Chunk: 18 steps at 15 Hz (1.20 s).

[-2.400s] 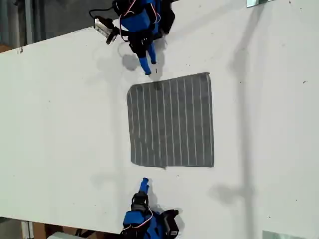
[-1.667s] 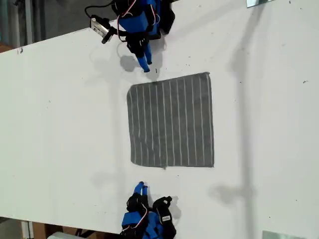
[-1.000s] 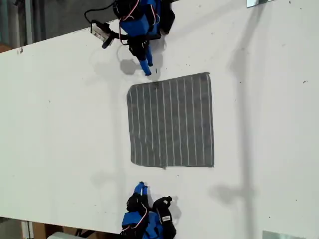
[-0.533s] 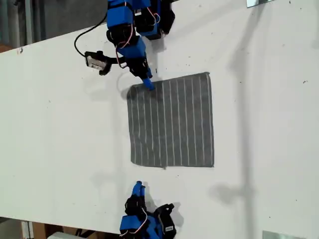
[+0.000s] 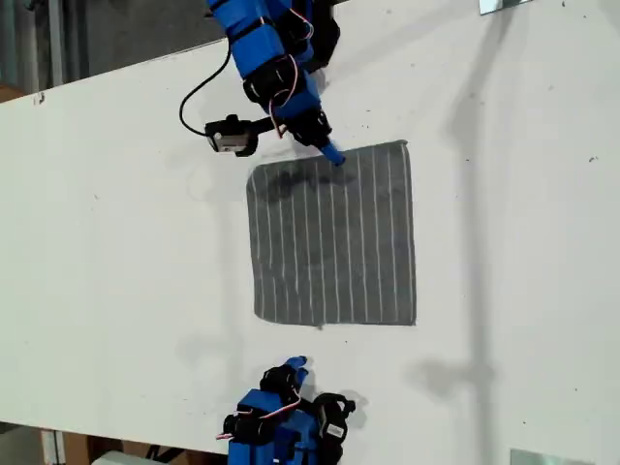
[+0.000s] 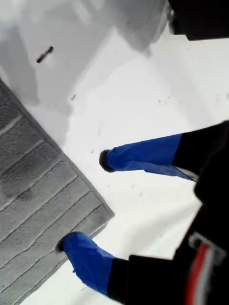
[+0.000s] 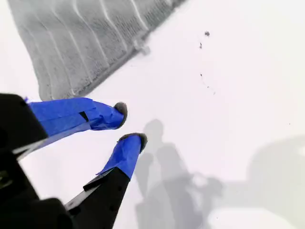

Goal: Grasp corners of a square towel and fold twice.

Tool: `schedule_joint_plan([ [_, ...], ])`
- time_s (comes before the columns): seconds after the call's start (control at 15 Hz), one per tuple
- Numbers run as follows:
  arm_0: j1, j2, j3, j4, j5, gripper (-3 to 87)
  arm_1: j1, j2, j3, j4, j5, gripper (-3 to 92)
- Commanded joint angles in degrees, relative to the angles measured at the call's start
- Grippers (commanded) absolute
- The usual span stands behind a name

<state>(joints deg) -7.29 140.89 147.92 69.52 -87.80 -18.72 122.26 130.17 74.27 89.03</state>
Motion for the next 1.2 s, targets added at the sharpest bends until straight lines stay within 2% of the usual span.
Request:
schedule_joint_plan([
  [0.0, 1.7, -4.0, 3.3, -6.9, -1.9, 9.7, -9.8, -1.8, -0.8, -2.3, 9.7, 30.2],
  [0.13, 1.1, -1.1, 7.4, -9.8, -1.9, 10.1, -14.5, -6.1, -1.1, -7.9, 13.0, 29.6],
  [0.27, 0.5, 1.4, 10.0, -10.8, -1.7, 11.1, -15.8, -15.6, -4.0, -13.4, 13.0, 29.5],
  [0.67, 11.5, -11.2, -5.9, -6.2, -9.0, 12.7, -16.2, -21.4, -6.7, -17.1, 12.5, 29.8],
  [0.93, 14.7, -16.7, -5.6, -13.7, -9.8, 12.2, -18.9, -26.5, -6.4, -23.9, 13.7, 29.6],
  [1.13, 17.8, -19.5, -6.6, -15.7, -11.9, 12.0, -19.3, -31.6, -7.0, -30.5, 13.4, 28.7],
])
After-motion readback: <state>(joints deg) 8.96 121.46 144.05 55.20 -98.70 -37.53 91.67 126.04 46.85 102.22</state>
